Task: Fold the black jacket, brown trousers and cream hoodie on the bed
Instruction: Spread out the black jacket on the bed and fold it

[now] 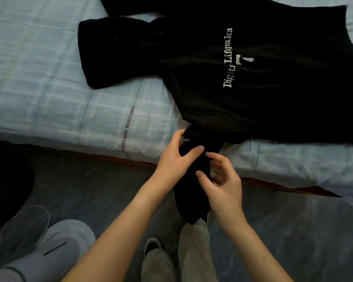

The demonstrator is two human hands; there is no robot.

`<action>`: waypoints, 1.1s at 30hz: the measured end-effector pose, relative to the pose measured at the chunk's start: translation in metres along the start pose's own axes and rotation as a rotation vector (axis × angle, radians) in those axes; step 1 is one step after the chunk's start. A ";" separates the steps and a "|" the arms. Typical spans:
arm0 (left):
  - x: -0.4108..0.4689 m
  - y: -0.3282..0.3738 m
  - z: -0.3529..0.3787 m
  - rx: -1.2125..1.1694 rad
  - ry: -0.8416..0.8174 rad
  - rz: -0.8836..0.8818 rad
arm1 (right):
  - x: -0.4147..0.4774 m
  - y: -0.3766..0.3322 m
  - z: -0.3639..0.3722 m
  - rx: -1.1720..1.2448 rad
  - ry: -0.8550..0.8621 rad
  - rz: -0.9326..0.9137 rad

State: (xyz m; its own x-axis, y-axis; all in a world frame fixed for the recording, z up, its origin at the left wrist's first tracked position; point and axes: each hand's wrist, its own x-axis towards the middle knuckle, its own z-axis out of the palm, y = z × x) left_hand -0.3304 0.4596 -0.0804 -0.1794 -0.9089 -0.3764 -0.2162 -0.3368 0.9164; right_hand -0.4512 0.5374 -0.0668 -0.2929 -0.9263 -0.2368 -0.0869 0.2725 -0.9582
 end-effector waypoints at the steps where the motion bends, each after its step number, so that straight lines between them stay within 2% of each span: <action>1: -0.003 -0.003 0.000 0.002 0.052 0.024 | -0.007 0.003 -0.001 -0.057 0.020 -0.013; 3: -0.015 -0.012 -0.003 -0.044 0.130 0.031 | -0.022 0.010 -0.002 -0.210 0.054 -0.074; 5: -0.033 -0.024 -0.007 -0.063 0.140 0.010 | -0.040 0.017 -0.003 -0.290 0.067 -0.102; 11: -0.082 -0.062 -0.010 -0.037 0.148 -0.041 | -0.089 0.036 0.004 -0.291 0.058 -0.040; 18: -0.113 -0.092 -0.006 0.109 0.081 -0.042 | -0.136 0.059 0.010 -0.308 0.071 0.053; 21: -0.121 -0.100 -0.008 0.084 0.087 -0.064 | -0.139 0.064 0.013 -0.279 0.045 0.075; 25: -0.132 -0.102 -0.015 -0.049 0.082 -0.108 | -0.101 0.063 0.014 -0.082 0.314 0.194; 26: -0.136 -0.102 -0.017 -0.069 0.083 -0.105 | -0.089 0.062 0.012 -0.046 0.301 0.257; 28: -0.147 -0.105 -0.020 -0.077 0.074 -0.091 | -0.078 0.065 0.008 0.003 0.165 0.324; 30: -0.158 -0.111 -0.024 -0.050 0.049 -0.096 | -0.080 0.071 0.007 -0.067 0.050 0.267; 33: -0.168 -0.129 -0.030 0.098 0.032 -0.125 | -0.095 0.083 0.010 -0.282 0.009 0.193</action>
State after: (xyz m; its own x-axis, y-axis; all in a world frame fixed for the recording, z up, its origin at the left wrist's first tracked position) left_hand -0.2437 0.6485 -0.1316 -0.1152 -0.8691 -0.4811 -0.3275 -0.4240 0.8444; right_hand -0.4216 0.6453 -0.1256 -0.3374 -0.8489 -0.4069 -0.2884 0.5046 -0.8137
